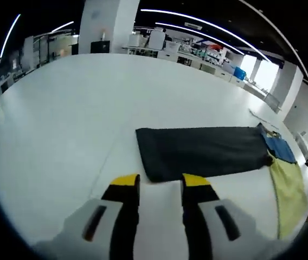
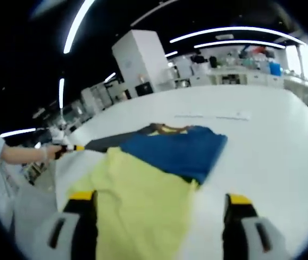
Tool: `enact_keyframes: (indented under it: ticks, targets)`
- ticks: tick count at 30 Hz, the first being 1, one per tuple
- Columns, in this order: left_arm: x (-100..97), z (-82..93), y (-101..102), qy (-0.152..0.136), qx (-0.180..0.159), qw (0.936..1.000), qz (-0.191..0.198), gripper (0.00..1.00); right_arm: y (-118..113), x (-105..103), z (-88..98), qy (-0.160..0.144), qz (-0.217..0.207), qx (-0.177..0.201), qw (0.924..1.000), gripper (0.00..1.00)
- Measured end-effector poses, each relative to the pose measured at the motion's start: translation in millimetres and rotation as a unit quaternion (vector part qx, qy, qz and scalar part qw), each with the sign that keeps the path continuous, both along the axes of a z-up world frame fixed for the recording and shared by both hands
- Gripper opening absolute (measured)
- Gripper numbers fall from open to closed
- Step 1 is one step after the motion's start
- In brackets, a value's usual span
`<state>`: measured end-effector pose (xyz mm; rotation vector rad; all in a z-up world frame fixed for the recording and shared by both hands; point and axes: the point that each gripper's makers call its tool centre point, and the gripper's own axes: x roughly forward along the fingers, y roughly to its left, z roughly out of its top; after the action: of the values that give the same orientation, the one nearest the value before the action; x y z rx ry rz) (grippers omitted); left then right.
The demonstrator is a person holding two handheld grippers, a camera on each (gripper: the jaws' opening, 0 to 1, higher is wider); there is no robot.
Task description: Fold the garment on the visible template until the final outline fits inside the template.
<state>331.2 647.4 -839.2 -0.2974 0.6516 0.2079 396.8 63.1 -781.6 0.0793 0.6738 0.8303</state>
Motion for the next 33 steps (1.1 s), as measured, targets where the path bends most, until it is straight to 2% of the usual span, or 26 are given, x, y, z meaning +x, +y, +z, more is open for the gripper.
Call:
enact_keyframes:
  ticks: [1,4,7,13,18,22,24,28,31,33]
  targets:
    - [-0.5,1.0,-3.8,-0.002,-0.014,0.9999,0.004,0.19,-0.5,0.0,-0.2,0.001,-0.001,0.000,1.0000,0.98]
    - [0.8,-3.6,7.1,0.002,-0.010,0.9998,0.016,0.08,-2.8,0.8,-0.4,0.000,-0.003,0.000,1.0000,0.97]
    - [2.1,-1.1,8.4,-0.004,-0.034,0.9989,0.031,0.04,-2.8,0.5,-0.2,0.000,-0.005,0.001,1.0000,0.97]
    - [7.8,-1.8,12.6,-0.002,-0.020,0.9996,0.021,0.00,-3.8,-1.4,-1.9,0.001,-0.008,0.001,1.0000,0.97]
    - [18.4,13.4,6.6,-0.023,-0.018,0.9996,0.002,0.00,-4.8,-3.3,-2.7,0.000,-0.010,0.002,1.0000,0.97]
    - [32.7,36.3,-14.9,-0.050,-0.015,0.9984,-0.025,0.00,-4.2,-2.7,-2.5,0.000,-0.011,0.006,0.9999,0.97]
    - [41.5,50.5,-35.1,-0.066,-0.017,0.9967,-0.044,0.00,-3.4,-4.3,-2.5,0.000,-0.011,0.008,0.9999,0.97]
    - [61.7,63.5,-53.0,-0.085,-0.021,0.9936,-0.071,0.00,-3.5,-6.6,-1.9,-0.001,-0.012,0.010,0.9999,0.97]
    - [75.2,79.4,-87.9,-0.105,-0.031,0.9886,-0.103,0.00,-3.8,-7.4,-1.2,-0.001,-0.015,0.014,0.9998,0.98]
    - [83.6,84.6,-101.5,-0.114,-0.042,0.9856,-0.117,0.00,-4.4,-8.5,-0.8,-0.001,-0.019,0.017,0.9997,0.98]
